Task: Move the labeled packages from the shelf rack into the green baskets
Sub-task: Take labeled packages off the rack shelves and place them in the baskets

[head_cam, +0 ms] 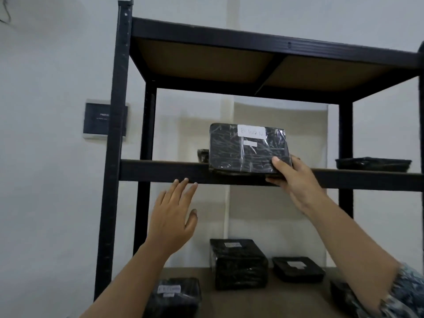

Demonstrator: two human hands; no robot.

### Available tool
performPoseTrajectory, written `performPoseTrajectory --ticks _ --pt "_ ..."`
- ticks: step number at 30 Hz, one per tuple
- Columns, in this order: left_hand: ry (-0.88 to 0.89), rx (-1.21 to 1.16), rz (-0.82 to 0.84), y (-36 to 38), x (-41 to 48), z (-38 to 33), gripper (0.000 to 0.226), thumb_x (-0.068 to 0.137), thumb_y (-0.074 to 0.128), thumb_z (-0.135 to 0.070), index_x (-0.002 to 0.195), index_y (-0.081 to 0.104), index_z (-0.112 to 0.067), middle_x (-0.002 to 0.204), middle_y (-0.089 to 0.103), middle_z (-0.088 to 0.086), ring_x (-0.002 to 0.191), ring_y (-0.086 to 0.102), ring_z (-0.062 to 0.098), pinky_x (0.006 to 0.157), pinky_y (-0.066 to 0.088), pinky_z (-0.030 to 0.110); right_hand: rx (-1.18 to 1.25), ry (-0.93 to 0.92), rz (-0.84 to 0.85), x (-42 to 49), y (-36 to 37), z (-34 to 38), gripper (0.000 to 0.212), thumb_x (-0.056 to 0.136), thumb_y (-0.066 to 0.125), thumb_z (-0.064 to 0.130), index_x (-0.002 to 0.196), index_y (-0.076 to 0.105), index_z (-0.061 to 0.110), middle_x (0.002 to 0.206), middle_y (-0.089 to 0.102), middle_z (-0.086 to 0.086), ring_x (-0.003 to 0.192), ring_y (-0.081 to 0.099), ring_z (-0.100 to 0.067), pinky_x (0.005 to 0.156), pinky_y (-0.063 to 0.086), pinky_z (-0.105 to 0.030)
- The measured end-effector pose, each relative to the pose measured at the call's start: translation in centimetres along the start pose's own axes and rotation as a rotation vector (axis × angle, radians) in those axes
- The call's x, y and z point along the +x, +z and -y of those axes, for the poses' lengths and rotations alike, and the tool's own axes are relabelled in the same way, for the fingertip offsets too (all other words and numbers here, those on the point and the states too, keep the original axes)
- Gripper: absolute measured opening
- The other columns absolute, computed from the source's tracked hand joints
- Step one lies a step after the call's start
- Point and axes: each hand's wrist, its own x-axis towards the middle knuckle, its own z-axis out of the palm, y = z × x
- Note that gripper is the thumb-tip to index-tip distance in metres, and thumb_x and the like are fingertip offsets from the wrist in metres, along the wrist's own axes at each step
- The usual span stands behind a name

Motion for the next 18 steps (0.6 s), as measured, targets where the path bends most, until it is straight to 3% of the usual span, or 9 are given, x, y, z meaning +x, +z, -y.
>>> performPoseTrajectory --ticks 7,12,18 --pt "0.014 -0.145 0.163 3.4 -6.6 -4.5 0.056 0.084 0.038 -0.040 0.135 0.041 -0.020 0.139 0.045 0.006 0.130 0.038 0.024 0.100 0.040 0.043 -0.088 0.191 -0.086 -7.8 -6.5 -3.4 0.027 0.091 0.058 0.017 0.116 0.059 0.009 0.115 0.066 -0.011 0.106 0.063 -0.024 0.094 0.051 -0.044" --pt "0.027 -0.240 0.295 5.7 -10.6 -8.3 0.059 0.081 0.039 -0.045 0.135 0.043 -0.021 0.134 0.049 0.004 0.123 0.045 0.023 0.097 0.043 0.042 -0.110 0.327 -0.159 -12.5 -11.8 -5.7 0.031 0.090 0.059 0.018 0.121 0.057 0.012 0.116 0.066 -0.010 0.106 0.064 -0.024 0.091 0.053 -0.040" --pt "0.019 -0.343 0.402 8.7 -13.8 -14.4 0.063 0.083 0.035 -0.051 0.141 0.034 -0.027 0.144 0.040 -0.003 0.135 0.029 0.017 0.107 0.027 0.036 -0.130 0.450 -0.279 -17.0 -19.1 -7.8 0.035 0.089 0.060 0.016 0.124 0.055 0.011 0.119 0.063 -0.013 0.108 0.062 -0.027 0.089 0.052 -0.040"
